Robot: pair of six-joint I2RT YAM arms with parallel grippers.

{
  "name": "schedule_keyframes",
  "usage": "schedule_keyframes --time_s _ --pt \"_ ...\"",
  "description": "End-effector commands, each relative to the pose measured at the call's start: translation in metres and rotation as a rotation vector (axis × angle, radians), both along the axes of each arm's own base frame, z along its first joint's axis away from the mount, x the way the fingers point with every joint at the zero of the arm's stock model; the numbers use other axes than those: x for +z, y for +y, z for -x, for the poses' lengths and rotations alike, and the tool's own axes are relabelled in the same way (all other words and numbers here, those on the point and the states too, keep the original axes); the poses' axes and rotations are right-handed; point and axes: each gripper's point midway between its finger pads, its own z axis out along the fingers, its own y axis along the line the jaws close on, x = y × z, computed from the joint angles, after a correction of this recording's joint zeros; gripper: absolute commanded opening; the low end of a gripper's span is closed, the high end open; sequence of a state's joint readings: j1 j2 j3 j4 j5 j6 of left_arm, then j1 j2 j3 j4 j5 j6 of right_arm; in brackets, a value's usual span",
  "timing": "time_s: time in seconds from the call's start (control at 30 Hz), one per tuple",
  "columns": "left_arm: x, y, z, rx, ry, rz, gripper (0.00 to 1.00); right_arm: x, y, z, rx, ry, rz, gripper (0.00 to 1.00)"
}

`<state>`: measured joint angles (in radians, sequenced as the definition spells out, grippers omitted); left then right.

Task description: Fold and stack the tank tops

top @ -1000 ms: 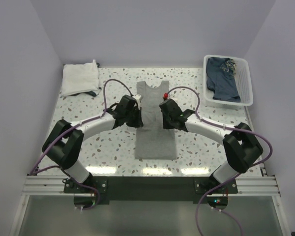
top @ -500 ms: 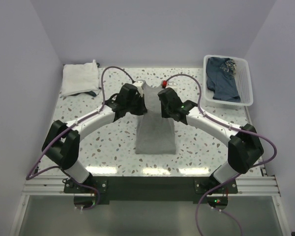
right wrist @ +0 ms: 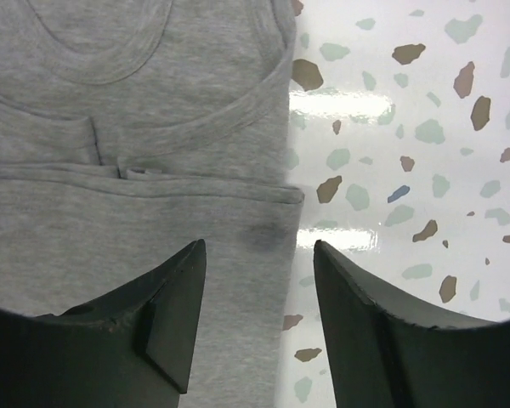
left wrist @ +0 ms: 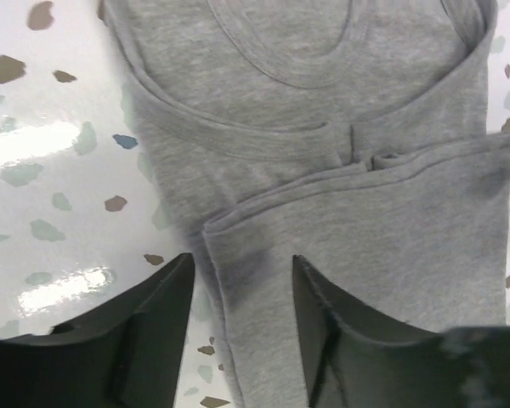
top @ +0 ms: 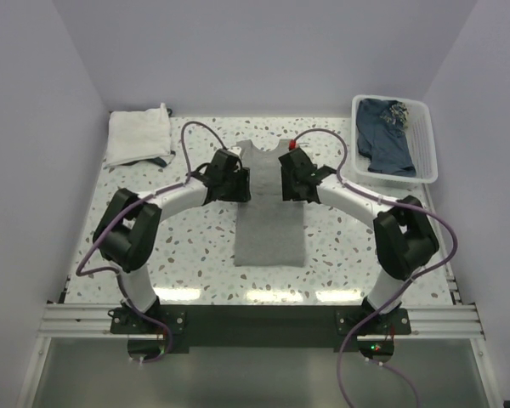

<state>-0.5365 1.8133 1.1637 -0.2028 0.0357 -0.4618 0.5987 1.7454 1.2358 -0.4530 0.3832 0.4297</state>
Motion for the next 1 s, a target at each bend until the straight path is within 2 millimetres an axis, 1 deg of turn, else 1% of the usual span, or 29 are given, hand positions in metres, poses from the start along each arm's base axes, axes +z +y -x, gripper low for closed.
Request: schedule_keyframes --time_s 0.0,0.03,0.07,0.1,0.13,0.17,0.2,0.23,0.27,0.3,0.33,0.37,0.4,0.43,0.5,0.53,0.6,0.63,0.67,0.73,0.8,0.83,0.87,0.97 --pt "0.029 0.015 -0.013 0.095 -0.096 0.016 0.58 0.022 -0.007 -0.004 -0.028 -0.049 -0.004 0.58" --pt "0.033 0.018 -0.009 0.105 -0.101 0.021 0.59 0.029 -0.008 -0.001 -0.034 -0.058 -0.016 0.58" --pt "0.039 0.026 -0.001 0.127 -0.114 0.024 0.59 0.023 -0.013 0.008 -0.049 -0.037 -0.014 0.58" --pt "0.042 0.029 0.004 0.147 -0.117 0.039 0.59 0.02 -0.014 0.015 -0.046 -0.023 -0.031 0.58" --pt "0.043 0.033 0.011 0.16 -0.116 0.048 0.59 0.027 -0.014 0.023 -0.044 -0.034 -0.067 0.58" --pt "0.043 0.04 0.025 0.185 -0.11 0.068 0.58 0.008 -0.013 0.041 -0.035 0.017 -0.096 0.58" --pt "0.042 0.04 0.035 0.182 -0.102 0.092 0.55 0.005 -0.013 0.051 -0.03 0.027 -0.114 0.58" --pt "0.025 0.044 0.054 0.174 -0.061 0.094 0.53 -0.004 -0.018 0.068 -0.027 0.046 -0.118 0.57" --pt "0.034 0.041 0.065 0.157 -0.069 0.135 0.52 -0.007 -0.014 0.08 -0.025 0.056 -0.131 0.56" --pt "0.031 0.036 0.077 0.149 -0.049 0.15 0.52 -0.009 -0.013 0.089 -0.018 0.06 -0.134 0.56" --pt "0.018 0.037 0.094 0.136 -0.015 0.138 0.52 -0.021 -0.018 0.104 -0.016 0.087 -0.118 0.56" --pt "0.02 0.035 0.104 0.128 -0.021 0.145 0.52 -0.017 -0.012 0.114 -0.009 0.077 -0.143 0.56" --pt "0.016 0.028 0.117 0.115 0.0 0.156 0.54 -0.019 -0.013 0.121 -0.01 0.083 -0.149 0.56" --pt "0.004 0.03 0.131 0.109 0.031 0.154 0.56 -0.028 -0.015 0.132 -0.003 0.106 -0.157 0.57" --pt "0.005 0.021 0.146 0.09 0.042 0.201 0.62 -0.026 -0.011 0.143 -0.014 0.105 -0.208 0.57" --pt "-0.004 0.021 0.157 0.078 0.074 0.207 0.63 -0.034 -0.014 0.151 -0.019 0.125 -0.212 0.57" --pt "-0.007 0.02 0.165 0.081 0.091 0.228 0.64 -0.033 -0.015 0.156 -0.045 0.121 -0.251 0.57" --pt "-0.014 0.022 0.171 0.083 0.11 0.23 0.64 -0.038 -0.019 0.162 -0.053 0.133 -0.247 0.56" --pt "-0.015 0.021 0.174 0.076 0.116 0.242 0.64 -0.038 -0.018 0.164 -0.059 0.14 -0.267 0.56" --pt "-0.017 0.02 0.176 0.084 0.122 0.257 0.64 -0.042 -0.016 0.169 -0.059 0.15 -0.292 0.56" --pt "-0.022 0.02 0.18 0.084 0.141 0.254 0.63 -0.044 -0.009 0.175 -0.05 0.18 -0.339 0.55" --pt "-0.02 0.017 0.179 0.081 0.135 0.268 0.63 -0.047 -0.007 0.178 -0.046 0.186 -0.355 0.54" --pt "-0.018 0.013 0.178 0.079 0.132 0.29 0.62 -0.049 -0.004 0.181 -0.054 0.195 -0.376 0.54" --pt "-0.023 0.014 0.186 0.084 0.161 0.291 0.59 -0.055 -0.004 0.186 -0.076 0.211 -0.407 0.53"
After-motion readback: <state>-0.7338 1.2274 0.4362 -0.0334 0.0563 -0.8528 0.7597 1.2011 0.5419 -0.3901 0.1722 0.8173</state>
